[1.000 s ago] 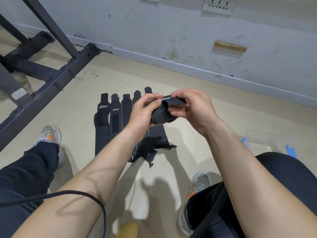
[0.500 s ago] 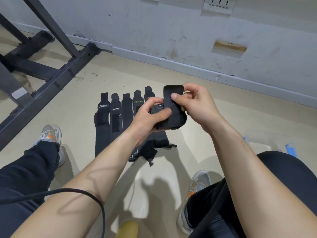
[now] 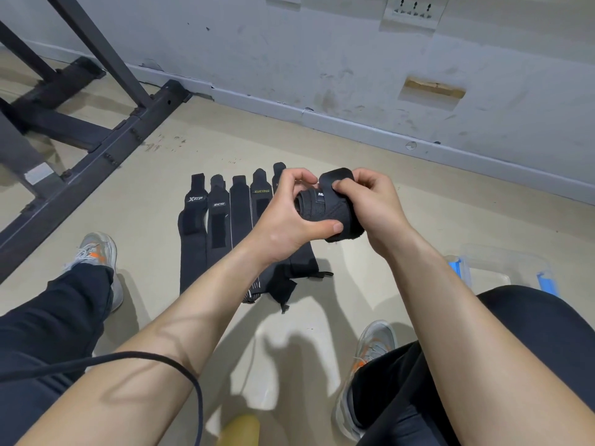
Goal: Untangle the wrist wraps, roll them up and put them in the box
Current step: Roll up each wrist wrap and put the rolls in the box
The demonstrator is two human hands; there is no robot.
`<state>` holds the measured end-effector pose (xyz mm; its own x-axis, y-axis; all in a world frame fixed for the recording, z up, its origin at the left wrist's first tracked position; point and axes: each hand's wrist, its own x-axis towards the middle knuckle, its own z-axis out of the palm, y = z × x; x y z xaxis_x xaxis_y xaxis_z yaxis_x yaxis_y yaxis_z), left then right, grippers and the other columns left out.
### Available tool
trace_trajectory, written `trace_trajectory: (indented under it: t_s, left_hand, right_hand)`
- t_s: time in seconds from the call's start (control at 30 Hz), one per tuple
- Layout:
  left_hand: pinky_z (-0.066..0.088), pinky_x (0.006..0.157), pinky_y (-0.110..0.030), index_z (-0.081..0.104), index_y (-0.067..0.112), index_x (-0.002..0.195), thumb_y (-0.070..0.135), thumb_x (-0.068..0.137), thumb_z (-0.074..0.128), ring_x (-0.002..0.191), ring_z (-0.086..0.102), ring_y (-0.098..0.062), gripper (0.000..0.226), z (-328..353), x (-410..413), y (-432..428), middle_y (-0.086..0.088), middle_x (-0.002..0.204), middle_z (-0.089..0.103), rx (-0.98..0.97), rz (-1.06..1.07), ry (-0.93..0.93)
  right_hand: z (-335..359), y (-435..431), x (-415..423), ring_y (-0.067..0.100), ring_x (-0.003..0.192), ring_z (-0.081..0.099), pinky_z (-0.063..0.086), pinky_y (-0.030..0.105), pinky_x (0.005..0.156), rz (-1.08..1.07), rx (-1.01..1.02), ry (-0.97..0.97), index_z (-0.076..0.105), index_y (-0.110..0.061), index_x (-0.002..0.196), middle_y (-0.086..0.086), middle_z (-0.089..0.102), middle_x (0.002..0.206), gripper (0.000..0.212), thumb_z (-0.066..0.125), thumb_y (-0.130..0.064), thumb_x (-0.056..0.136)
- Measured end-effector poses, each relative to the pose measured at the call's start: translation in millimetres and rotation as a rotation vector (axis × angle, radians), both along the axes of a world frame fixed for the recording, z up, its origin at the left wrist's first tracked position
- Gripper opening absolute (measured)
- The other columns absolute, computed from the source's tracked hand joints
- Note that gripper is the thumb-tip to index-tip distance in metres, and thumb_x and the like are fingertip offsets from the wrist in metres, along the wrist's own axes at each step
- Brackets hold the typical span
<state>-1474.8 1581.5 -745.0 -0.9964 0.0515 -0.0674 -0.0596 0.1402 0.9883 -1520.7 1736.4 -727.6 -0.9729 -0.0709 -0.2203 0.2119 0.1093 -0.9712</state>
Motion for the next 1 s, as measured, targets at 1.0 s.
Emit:
trace_trajectory:
  t_s: [1.0]
  left_hand:
    - [0.063,0.076,-0.039,0.067,0.025,0.119,0.014,0.092,0.076,0.101,0.073,-0.017,0.03,-2,2,1,-0.004,0.123,0.067,0.242,0.107,-0.118]
  right_hand:
    - [-7,10,-5,0.034,0.079,0.074,0.063,0.045,0.073,0.052,-0.285,-0.493,0.069,-0.02,0.105,0.008,0.076,0.094,0.028,0.052,-0.042,0.1]
